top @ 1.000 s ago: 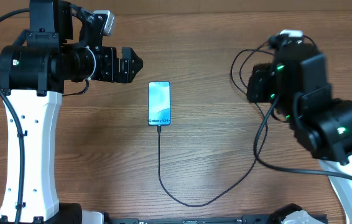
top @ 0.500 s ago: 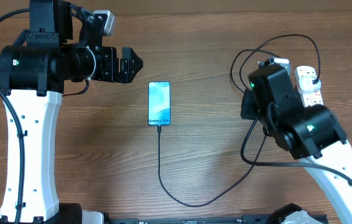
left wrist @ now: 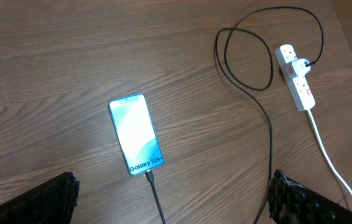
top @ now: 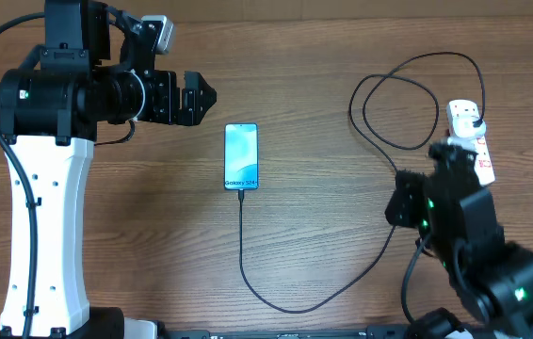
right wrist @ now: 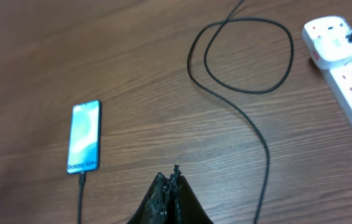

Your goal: Plug charger to phone and switch on socket

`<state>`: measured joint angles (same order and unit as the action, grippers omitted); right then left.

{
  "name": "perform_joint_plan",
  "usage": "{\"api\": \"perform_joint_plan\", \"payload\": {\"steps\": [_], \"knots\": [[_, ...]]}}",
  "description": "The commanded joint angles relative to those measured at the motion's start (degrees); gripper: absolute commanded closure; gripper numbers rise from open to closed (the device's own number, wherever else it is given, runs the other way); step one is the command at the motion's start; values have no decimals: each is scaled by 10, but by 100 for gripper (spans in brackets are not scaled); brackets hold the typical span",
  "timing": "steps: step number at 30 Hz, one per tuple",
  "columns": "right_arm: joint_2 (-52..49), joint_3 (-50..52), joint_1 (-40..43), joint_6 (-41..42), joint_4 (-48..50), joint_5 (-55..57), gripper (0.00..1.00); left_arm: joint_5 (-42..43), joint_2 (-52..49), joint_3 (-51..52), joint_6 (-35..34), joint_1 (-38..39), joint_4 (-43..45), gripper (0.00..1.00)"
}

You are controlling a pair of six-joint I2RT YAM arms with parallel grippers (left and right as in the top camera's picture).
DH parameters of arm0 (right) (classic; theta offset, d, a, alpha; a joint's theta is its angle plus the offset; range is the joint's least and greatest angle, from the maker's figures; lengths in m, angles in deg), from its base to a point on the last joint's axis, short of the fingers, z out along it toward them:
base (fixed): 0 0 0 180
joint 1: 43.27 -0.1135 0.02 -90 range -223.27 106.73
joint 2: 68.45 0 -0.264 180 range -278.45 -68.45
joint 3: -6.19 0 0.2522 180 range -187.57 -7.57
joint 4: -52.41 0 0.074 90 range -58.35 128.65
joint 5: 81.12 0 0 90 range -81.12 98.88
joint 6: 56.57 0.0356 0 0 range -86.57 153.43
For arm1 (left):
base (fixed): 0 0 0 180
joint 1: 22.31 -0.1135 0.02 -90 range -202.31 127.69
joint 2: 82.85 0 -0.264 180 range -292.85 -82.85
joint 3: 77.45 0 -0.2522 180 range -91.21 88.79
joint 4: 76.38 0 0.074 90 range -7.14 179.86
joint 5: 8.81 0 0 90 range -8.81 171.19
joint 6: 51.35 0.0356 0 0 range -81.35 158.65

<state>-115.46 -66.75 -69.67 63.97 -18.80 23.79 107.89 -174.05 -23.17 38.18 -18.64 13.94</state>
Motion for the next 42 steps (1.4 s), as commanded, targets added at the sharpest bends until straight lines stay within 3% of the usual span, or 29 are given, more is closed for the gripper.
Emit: {"api": "perform_joint_plan", "payload": {"steps": [1, 2, 5, 7, 30, 42], "knots": [[50, 40, -1, 31, 13, 0, 96, -3, 3, -2, 1, 1, -2, 0], [58, 45, -1, 31, 12, 0, 95, -3, 3, -2, 1, 1, -2, 0], [68, 47, -1, 31, 8, -16, 59, -3, 3, -2, 1, 1, -2, 0], [66, 47, -1, 31, 8, -39, 0, -3, 3, -2, 1, 1, -2, 0], [65, 51, 0, 13, 10, 22, 0, -3, 3, -2, 1, 1, -2, 0], [146, 196, 152, -131, 239, -138, 0, -3, 3, -2, 1, 1, -2, 0]]}}
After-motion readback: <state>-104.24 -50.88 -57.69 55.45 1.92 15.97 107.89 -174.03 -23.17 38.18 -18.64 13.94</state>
